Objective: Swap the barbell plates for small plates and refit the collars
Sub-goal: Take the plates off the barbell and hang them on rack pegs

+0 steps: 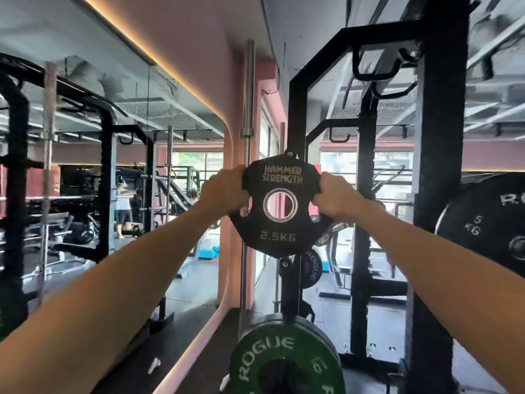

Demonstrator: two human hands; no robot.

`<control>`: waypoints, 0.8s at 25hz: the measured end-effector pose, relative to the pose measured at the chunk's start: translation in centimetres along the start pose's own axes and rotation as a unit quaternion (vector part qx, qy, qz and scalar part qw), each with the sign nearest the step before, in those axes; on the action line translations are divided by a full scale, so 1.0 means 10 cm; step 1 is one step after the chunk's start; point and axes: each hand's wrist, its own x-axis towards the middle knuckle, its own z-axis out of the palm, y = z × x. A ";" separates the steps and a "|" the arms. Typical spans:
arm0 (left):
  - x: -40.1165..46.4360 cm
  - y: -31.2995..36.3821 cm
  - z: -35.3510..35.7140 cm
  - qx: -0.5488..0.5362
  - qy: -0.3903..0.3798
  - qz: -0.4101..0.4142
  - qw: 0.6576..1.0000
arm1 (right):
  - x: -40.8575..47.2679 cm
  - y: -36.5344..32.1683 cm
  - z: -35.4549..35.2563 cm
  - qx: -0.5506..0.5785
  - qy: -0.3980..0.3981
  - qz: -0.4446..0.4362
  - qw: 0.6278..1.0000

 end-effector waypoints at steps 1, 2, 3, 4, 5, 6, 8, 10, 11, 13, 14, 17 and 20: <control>0.13 -0.03 0.05 -0.005 0.006 0.010 1.000 | 0.12 0.03 0.02 0.000 0.006 0.002 1.000; 0.28 -0.05 0.11 -0.011 0.014 0.021 1.000 | 0.27 0.07 0.03 -0.005 0.014 0.005 1.000; 0.44 -0.08 0.17 -0.017 0.021 0.029 0.999 | 0.42 0.11 0.04 -0.011 0.025 0.007 1.000; 0.60 -0.10 0.23 -0.020 0.030 0.035 0.999 | 0.58 0.16 0.04 -0.018 0.035 0.011 0.999; 0.78 -0.14 0.29 -0.023 0.039 0.041 0.998 | 0.73 0.19 0.05 -0.024 0.042 0.015 0.999; 0.95 -0.18 0.35 -0.029 0.048 0.045 0.997 | 0.87 0.21 0.05 -0.032 0.046 0.016 0.998; 1.30 -0.24 0.44 -0.042 0.061 0.057 0.996 | 1.13 0.25 0.02 -0.049 0.056 0.019 0.997; 1.59 -0.27 0.52 -0.059 0.067 0.071 0.993 | 1.37 0.29 -0.02 -0.054 0.071 0.023 0.996; 1.73 -0.27 0.56 -0.070 0.070 0.076 0.992 | 1.48 0.33 -0.02 -0.058 0.079 0.022 0.995; 1.99 -0.29 0.65 -0.086 0.077 0.088 0.989 | 1.70 0.40 -0.01 -0.073 0.089 0.027 0.993; 2.10 -0.30 0.69 -0.091 0.082 0.094 0.988 | 1.81 0.43 0.00 -0.075 0.090 0.033 0.993; 2.36 -0.32 0.83 -0.093 0.084 0.107 0.986 | 2.06 0.55 0.06 -0.065 0.082 0.045 0.993; 2.60 -0.32 1.02 -0.105 0.078 0.105 0.986 | 2.30 0.70 0.13 -0.054 0.082 0.056 0.994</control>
